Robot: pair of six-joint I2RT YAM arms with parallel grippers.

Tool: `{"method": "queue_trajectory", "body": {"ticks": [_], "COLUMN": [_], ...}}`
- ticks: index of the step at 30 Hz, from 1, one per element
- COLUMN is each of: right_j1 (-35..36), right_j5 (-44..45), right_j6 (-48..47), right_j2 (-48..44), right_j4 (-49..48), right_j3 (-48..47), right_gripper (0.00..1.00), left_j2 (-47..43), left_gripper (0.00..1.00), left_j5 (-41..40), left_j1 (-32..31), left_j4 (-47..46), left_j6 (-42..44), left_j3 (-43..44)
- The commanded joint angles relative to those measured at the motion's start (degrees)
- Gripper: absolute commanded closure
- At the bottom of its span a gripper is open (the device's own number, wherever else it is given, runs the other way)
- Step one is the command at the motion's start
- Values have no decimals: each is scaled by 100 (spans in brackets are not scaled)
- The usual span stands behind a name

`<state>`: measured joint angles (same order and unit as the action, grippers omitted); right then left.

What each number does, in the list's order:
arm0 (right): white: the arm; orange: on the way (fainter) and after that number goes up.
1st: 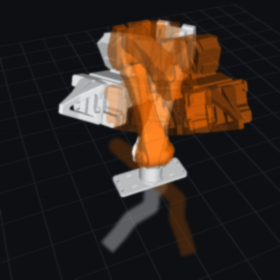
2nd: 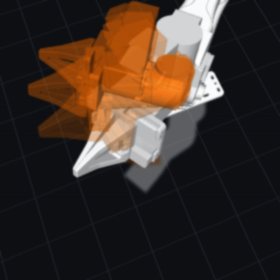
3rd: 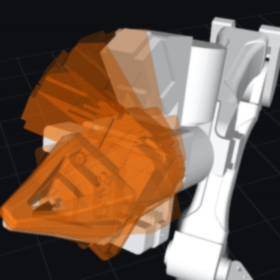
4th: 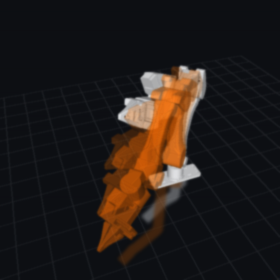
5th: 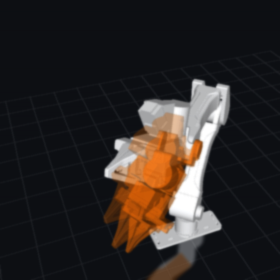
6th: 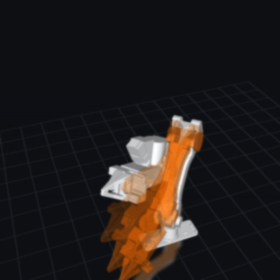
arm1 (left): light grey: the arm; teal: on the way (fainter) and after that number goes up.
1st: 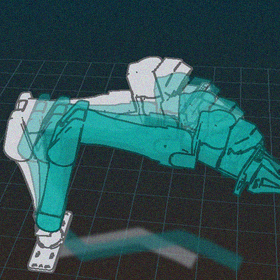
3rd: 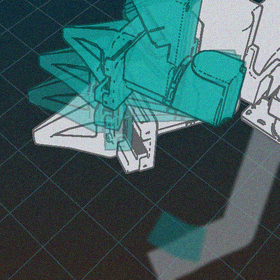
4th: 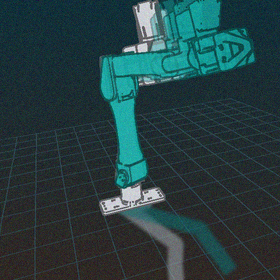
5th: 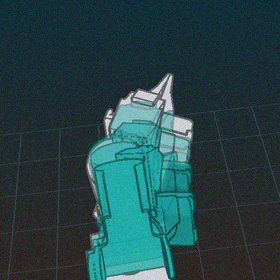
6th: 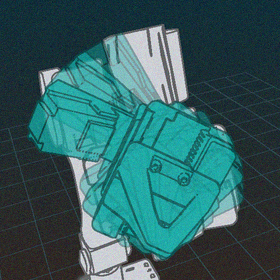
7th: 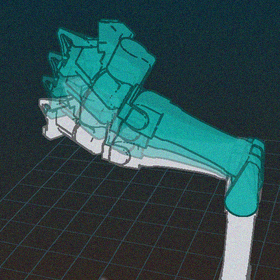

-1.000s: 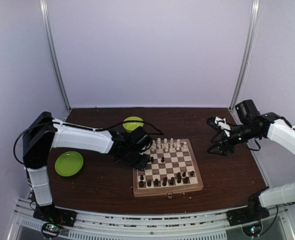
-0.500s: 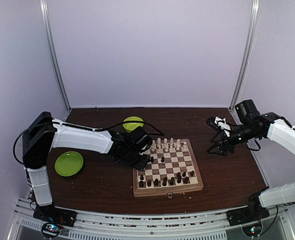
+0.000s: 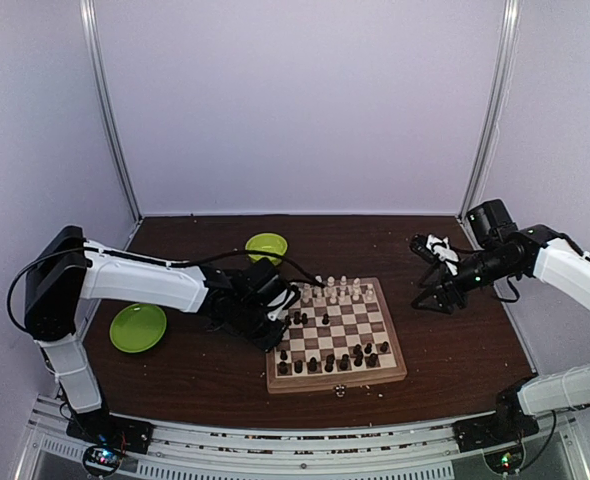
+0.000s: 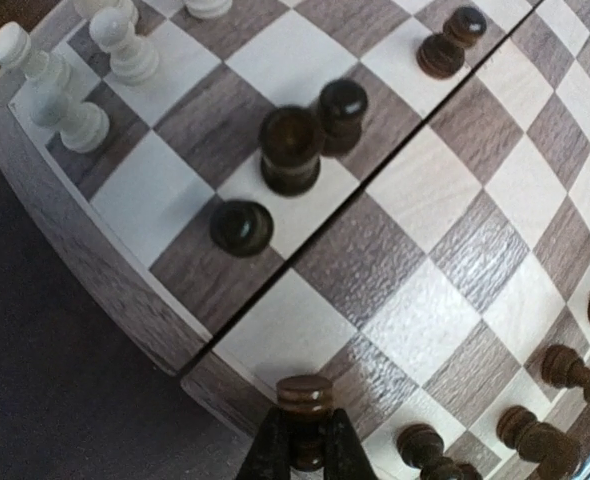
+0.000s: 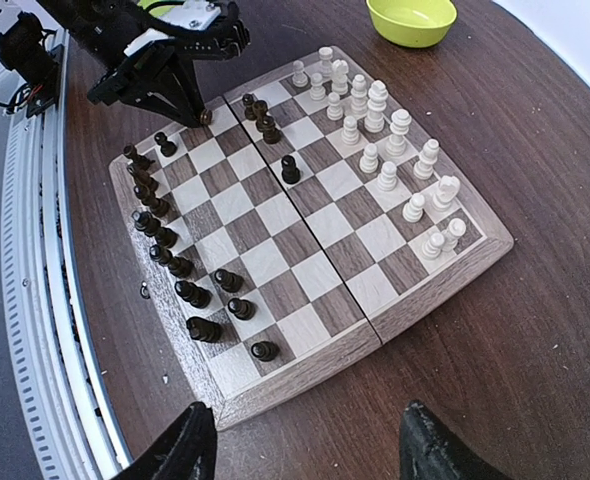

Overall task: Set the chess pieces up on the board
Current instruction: Pick up the pawn from the chessboard, then pass from the left arm to the right

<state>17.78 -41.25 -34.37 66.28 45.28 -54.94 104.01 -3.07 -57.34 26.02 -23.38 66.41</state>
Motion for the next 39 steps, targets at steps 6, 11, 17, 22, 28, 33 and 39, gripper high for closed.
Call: {"method": "queue_trajectory", "body": {"ticks": [6,11,17,22,28,33,39], "right_j1": [284,980,2059,2951,3824,4333,4569], "right_j5": [-149,382,1446,2502,3213,3687,3890], "right_j6": [-234,-712,-1006,-1066,-1149,-1423,-1486], "right_j2": [80,388,769,1007,1687,2105,2312], "right_j4": [107,612,757,414,390,506,558], "right_j3": [-353,-1129,-2086,-2483,-3000,-3276,-3458], "right_gripper": [43,44,47,43,43,44,48], "left_j2": [-839,-947,-818,-609,-390,-329,-369], "left_gripper": [100,100,99,99,98,98,98], "left_j5": [1145,1975,3490,4349,5048,5354,5384], "left_j1": [67,365,639,645,645,645,645], "left_j4": [127,1038,1723,1810,1814,1731,1593], "left_j6": [1000,1737,2084,1829,1476,1222,1130], "left_j3": [-156,449,1337,1904,2326,2396,2326]}}
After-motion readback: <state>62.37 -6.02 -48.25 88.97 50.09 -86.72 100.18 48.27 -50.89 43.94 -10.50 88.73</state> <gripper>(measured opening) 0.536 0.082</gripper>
